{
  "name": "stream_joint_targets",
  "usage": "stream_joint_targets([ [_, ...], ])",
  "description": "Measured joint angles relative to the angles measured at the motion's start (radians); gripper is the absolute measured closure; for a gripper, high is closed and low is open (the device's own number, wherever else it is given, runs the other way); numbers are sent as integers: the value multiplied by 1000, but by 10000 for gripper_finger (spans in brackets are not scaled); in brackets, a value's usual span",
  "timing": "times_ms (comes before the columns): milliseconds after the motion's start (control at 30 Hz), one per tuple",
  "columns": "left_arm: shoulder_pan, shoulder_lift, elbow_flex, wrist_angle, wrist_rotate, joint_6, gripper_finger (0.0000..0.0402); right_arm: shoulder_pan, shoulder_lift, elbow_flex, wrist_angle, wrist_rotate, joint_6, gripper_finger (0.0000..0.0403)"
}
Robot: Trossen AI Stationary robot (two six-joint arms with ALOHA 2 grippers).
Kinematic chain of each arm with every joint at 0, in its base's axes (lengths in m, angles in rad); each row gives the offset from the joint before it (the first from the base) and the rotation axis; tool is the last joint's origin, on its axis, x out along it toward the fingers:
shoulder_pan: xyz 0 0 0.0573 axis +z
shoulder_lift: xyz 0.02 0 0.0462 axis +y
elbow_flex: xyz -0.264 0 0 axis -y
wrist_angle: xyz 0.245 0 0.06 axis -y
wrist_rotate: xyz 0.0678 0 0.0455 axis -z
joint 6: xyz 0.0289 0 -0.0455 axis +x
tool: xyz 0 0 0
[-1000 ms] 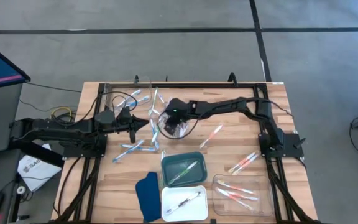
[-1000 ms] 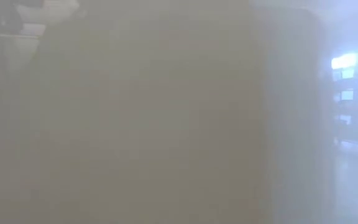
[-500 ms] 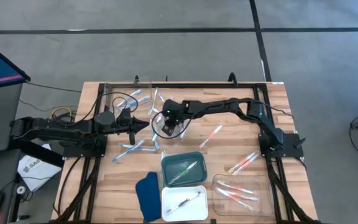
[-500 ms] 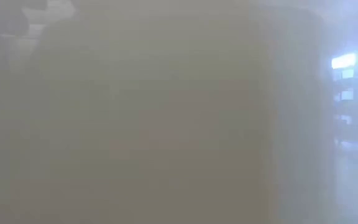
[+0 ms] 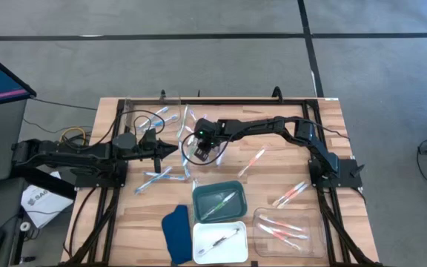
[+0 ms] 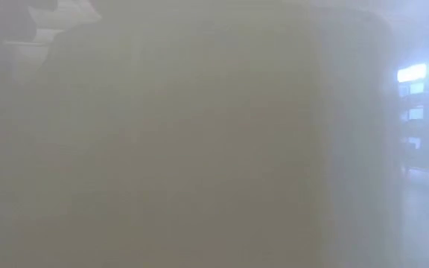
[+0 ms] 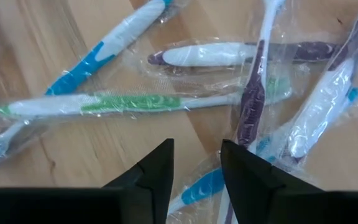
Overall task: Pick & Place Toothbrushes
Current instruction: Put the purple toothbrush into the white bin
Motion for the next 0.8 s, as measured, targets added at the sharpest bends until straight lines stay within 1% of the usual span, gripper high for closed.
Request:
stream_joint_targets([
  [167,-2,0,0,1,0,0,394,-1,-5,-1,-27,-1,-19,290],
  [333,-2,0,0,3,0,0,394,12,-54,1,-35,-4,-56,300],
  [500,-6,0,0,3,1,0,394,44,-68,0,-35,-7,-87,301],
  [600,-10,0,0,3,1,0,394,37,-69,0,-57,-4,-86,301],
  [800,-10,0,0,3,1,-1,394,-5,-68,0,-192,83,-41,300],
])
